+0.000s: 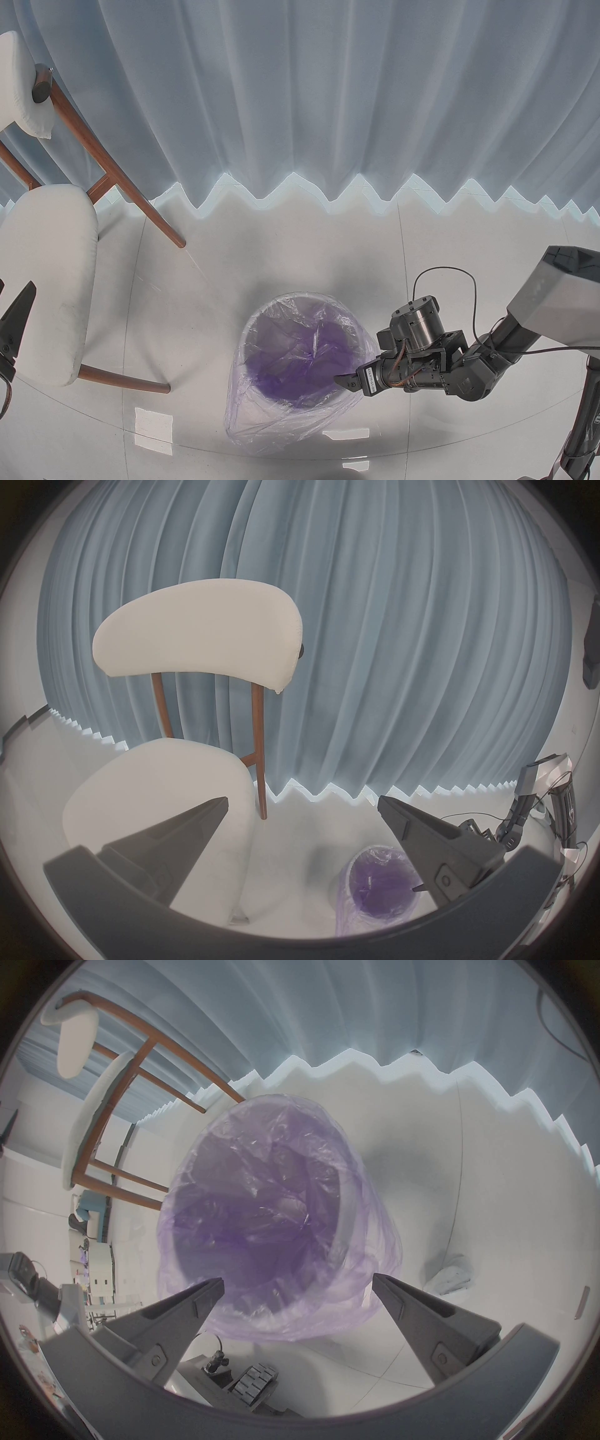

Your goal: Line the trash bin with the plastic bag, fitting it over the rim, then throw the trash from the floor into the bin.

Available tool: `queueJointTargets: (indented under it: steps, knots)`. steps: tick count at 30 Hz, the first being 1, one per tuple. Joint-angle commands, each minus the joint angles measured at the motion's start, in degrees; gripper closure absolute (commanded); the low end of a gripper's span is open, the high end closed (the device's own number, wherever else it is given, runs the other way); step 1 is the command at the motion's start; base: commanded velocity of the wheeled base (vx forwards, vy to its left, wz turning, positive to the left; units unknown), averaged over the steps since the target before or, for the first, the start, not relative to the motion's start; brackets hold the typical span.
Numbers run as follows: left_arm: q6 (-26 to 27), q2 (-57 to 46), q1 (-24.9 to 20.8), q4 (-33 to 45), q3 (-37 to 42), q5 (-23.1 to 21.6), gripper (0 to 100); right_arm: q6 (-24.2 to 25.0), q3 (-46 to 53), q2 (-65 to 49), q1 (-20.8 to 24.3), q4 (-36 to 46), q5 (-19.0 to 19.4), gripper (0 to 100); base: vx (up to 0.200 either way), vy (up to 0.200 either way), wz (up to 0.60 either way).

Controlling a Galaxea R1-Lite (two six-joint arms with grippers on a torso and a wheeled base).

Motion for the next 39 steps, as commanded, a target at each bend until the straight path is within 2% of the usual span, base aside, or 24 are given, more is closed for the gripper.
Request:
queueJointTargets:
  steps: [1,6,16,17,29,35,39]
  knots:
    - [1.1,0.4,0.1,0.0,-0.4,0.1,0,0.7,-2.6,3.1,-1.1,0.0,-0.7,0,0.000,0.000,0.00]
    - [1.8,0.4,0.0,0.0,-0.1,0.0,0,1.1,-4.8,5.1,-1.7,-0.1,-1.3,0,0.000,0.000,0.00]
    - [1.9,0.1,0.0,0.0,-1.6,0.0,0,2.2,-9.9,9.6,-1.7,0.1,-5.2,0,0.000,0.000,0.00]
    - [1.9,0.0,0.0,0.1,-1.5,0.0,0,2.3,-10.2,9.9,-1.7,0.1,-5.4,100,0.000,0.000,0.00]
    - [1.9,0.4,-0.2,0.1,-1.7,-0.3,0,2.3,-10.4,9.0,-1.9,0.1,-5.9,100,0.000,0.000,0.00]
    - [1.0,2.4,-2.1,0.4,-4.5,-1.7,0,2.1,-9.9,0.9,-2.7,1.5,-5.7,100,0.000,0.000,0.00]
    - [-0.4,6.9,-5.0,0.4,-7.2,-3.4,0,2.0,-9.9,-6.1,-2.7,6.2,-5.0,100,0.000,0.000,0.00]
